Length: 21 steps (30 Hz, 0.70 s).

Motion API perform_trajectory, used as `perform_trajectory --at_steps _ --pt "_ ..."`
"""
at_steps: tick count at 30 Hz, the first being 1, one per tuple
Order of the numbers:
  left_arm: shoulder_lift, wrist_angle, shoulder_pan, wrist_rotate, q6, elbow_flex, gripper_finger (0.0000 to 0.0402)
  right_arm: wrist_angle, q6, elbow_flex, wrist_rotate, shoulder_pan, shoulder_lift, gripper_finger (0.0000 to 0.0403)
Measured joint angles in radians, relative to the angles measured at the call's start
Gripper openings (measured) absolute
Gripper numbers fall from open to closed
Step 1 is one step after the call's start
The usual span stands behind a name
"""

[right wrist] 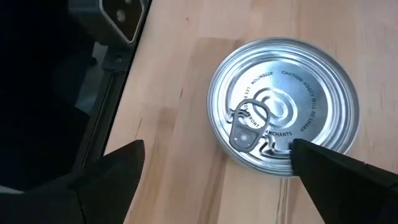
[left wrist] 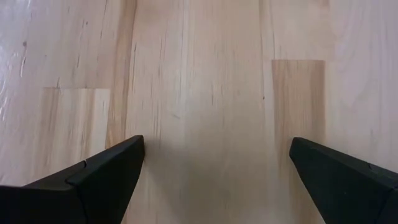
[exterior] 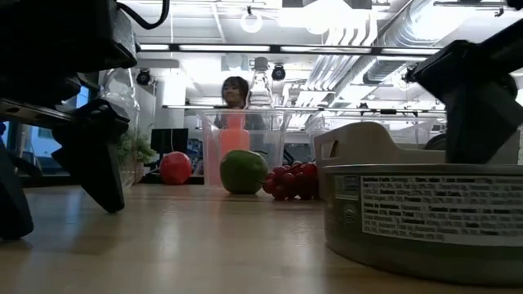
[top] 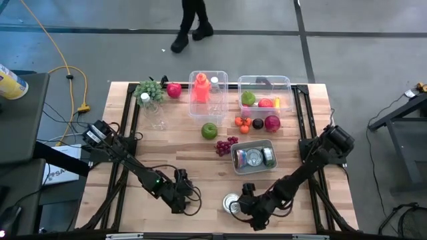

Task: Pick & Place Food Item
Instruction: Put the green tuna can into the gray bin

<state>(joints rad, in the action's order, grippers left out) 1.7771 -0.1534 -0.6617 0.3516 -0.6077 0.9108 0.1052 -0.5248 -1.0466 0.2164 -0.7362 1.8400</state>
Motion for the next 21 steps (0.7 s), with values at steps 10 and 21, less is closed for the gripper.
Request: perform_trajectory --at_steps 10,21 --pt "0.002 0.052 0.004 0.024 0.012 0.0 0.0397 -0.012 0.039 0.0 0.042 0.01 0.0 0.0397" --pt "0.002 0.069 0.036 0.014 0.008 0.0 0.0397 -0.057 0.111 0.0 0.063 0.092 0.0 0.0398"
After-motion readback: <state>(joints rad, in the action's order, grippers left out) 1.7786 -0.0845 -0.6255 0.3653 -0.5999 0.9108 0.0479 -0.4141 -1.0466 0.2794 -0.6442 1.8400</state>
